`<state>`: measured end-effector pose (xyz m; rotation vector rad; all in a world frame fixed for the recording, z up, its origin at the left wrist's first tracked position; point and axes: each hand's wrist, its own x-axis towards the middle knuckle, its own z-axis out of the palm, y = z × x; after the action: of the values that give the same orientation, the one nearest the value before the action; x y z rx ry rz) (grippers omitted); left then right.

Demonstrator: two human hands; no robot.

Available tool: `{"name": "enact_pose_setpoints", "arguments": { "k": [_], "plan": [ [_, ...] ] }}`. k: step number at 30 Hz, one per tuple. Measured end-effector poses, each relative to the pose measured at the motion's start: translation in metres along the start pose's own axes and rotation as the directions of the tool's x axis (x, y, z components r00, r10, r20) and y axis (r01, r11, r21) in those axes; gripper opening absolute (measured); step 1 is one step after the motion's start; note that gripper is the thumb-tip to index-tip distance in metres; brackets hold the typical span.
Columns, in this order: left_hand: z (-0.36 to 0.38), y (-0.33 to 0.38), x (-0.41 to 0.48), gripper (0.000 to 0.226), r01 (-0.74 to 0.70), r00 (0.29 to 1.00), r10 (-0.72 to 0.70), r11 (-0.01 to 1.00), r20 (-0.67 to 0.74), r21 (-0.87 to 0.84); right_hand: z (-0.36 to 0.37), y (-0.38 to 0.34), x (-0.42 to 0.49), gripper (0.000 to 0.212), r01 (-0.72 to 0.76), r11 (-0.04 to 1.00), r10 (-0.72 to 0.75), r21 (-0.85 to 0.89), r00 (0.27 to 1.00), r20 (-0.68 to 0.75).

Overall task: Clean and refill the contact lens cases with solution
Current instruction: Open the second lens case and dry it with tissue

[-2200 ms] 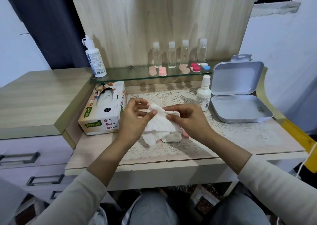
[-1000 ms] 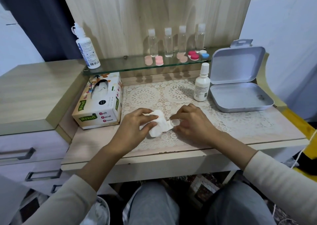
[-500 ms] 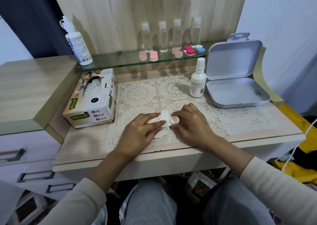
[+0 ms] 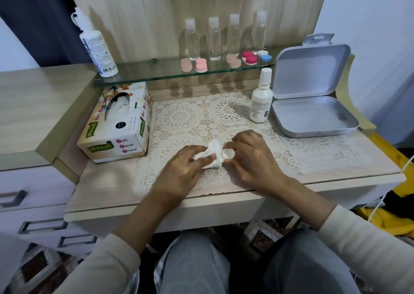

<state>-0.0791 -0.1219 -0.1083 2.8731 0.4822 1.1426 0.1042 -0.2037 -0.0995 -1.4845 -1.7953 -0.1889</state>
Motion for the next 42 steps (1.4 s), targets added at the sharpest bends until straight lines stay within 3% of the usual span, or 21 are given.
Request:
{"name": "enact_pose_setpoints", "arguments": {
  "k": [9, 21, 27, 37, 42],
  "plan": [
    [-0.0015, 0.0019, 0.0028, 0.022, -0.023, 0.999, 0.023, 1.000, 0.022, 0.010, -0.0014, 0.0002, -0.0003, 0.030, 0.028, 1.000, -0.029, 0.014, 0.998, 0.049],
    [0.0000, 0.0014, 0.0022, 0.020, 0.002, 1.000, -0.003, 1.000, 0.017, 0.023, -0.0008, 0.0008, 0.0005, 0.029, 0.039, 0.998, -0.040, 0.040, 0.999, 0.031],
    [-0.0029, -0.0006, 0.0037, 0.022, -0.005, 0.996, 0.003, 1.000, 0.087, 0.015, 0.0019, 0.0035, -0.0013, 0.022, 0.052, 0.998, -0.052, 0.024, 0.998, 0.028],
    [-0.0026, 0.0061, 0.0057, 0.019, 0.032, 0.999, -0.031, 0.997, -0.008, 0.076, 0.0014, 0.0018, -0.0002, 0.027, 0.029, 0.998, -0.030, 0.047, 0.999, 0.023],
    [-0.0010, -0.0014, 0.0055, 0.020, 0.032, 0.999, -0.033, 0.999, 0.023, 0.014, 0.0009, 0.0021, -0.0015, 0.026, 0.024, 0.999, -0.025, 0.040, 1.000, 0.013]
  ]
}}
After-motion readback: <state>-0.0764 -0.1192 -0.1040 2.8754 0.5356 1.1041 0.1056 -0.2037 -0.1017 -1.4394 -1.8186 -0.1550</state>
